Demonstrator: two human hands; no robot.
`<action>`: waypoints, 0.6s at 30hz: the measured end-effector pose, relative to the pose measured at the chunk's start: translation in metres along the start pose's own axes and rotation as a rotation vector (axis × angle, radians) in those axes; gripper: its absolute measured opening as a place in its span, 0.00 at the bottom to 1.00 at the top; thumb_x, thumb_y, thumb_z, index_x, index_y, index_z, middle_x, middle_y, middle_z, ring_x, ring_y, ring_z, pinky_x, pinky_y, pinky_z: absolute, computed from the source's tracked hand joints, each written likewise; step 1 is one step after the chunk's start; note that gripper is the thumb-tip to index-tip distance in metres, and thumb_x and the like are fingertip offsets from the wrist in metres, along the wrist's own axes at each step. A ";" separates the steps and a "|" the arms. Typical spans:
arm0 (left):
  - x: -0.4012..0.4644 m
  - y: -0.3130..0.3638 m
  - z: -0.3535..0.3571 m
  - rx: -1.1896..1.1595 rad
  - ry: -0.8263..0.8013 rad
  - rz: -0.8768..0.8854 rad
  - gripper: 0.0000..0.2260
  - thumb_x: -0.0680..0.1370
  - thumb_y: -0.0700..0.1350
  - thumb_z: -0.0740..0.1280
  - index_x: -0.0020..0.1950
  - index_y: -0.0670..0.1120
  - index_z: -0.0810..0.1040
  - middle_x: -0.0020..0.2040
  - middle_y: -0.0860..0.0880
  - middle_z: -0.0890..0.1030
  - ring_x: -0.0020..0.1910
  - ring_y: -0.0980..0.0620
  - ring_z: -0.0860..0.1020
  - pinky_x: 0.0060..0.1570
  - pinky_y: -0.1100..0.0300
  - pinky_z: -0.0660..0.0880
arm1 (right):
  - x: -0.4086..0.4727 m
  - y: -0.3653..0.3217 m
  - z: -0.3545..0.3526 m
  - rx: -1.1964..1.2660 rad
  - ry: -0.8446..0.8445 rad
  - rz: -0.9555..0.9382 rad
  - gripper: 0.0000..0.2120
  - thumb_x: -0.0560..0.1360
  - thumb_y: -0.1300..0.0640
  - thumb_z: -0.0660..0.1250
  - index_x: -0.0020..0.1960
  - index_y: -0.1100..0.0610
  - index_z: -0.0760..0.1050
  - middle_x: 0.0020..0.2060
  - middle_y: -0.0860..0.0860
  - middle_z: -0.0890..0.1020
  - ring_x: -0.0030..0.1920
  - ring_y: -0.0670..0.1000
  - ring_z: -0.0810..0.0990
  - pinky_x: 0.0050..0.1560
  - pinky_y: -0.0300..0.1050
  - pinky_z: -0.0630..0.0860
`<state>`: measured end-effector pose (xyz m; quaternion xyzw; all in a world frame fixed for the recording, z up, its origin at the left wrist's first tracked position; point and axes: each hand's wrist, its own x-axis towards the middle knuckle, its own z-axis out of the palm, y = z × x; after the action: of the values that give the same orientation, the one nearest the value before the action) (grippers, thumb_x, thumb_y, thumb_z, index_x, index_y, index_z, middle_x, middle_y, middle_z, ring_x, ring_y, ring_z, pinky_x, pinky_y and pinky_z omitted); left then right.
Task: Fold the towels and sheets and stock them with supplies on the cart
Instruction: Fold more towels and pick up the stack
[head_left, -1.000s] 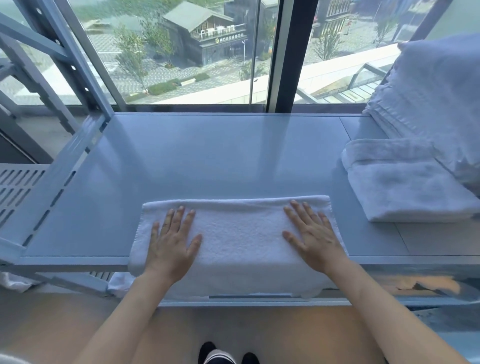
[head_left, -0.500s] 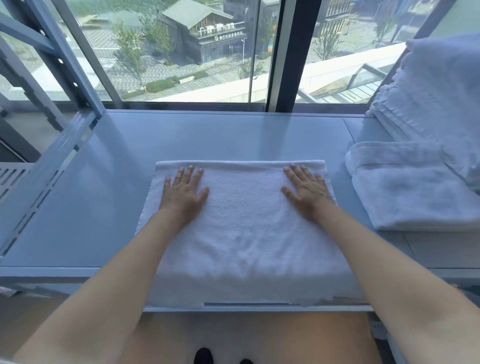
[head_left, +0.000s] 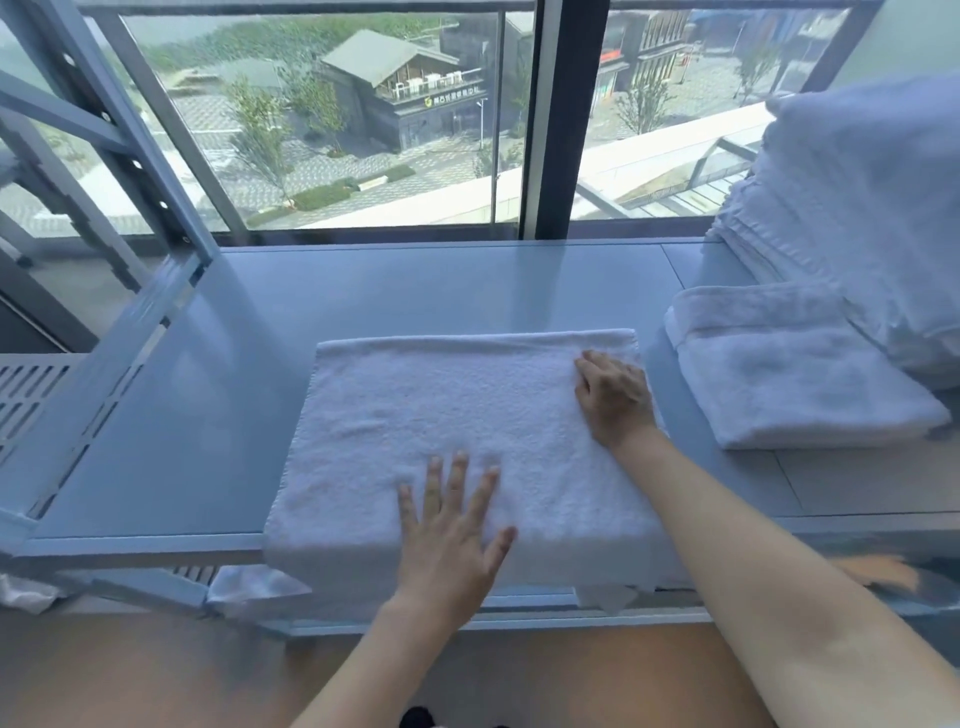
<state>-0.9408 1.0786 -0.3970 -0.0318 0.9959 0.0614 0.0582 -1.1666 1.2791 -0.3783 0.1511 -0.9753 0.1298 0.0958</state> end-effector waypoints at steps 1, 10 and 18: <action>0.001 -0.001 -0.001 -0.002 0.004 -0.001 0.33 0.78 0.71 0.37 0.82 0.63 0.36 0.82 0.53 0.31 0.79 0.46 0.26 0.76 0.35 0.33 | -0.002 -0.007 -0.005 -0.026 -0.023 -0.005 0.18 0.82 0.59 0.60 0.70 0.56 0.76 0.74 0.52 0.74 0.74 0.54 0.71 0.72 0.54 0.63; 0.000 -0.004 0.006 -0.041 0.052 0.005 0.32 0.80 0.70 0.39 0.83 0.63 0.41 0.83 0.53 0.35 0.81 0.47 0.30 0.77 0.38 0.32 | -0.159 -0.063 -0.007 0.087 -0.316 -0.159 0.31 0.82 0.37 0.45 0.83 0.41 0.50 0.83 0.41 0.43 0.83 0.48 0.39 0.80 0.59 0.40; 0.030 -0.012 0.004 -0.121 0.119 0.019 0.29 0.80 0.64 0.48 0.82 0.62 0.54 0.85 0.54 0.47 0.83 0.50 0.39 0.79 0.41 0.40 | -0.128 -0.054 0.005 0.037 -0.307 -0.142 0.32 0.81 0.36 0.46 0.84 0.40 0.44 0.83 0.39 0.40 0.82 0.46 0.34 0.81 0.57 0.38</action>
<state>-0.9692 1.0654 -0.4061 -0.0294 0.9923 0.1201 -0.0035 -1.0300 1.2621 -0.4001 0.2396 -0.9627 0.1162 -0.0480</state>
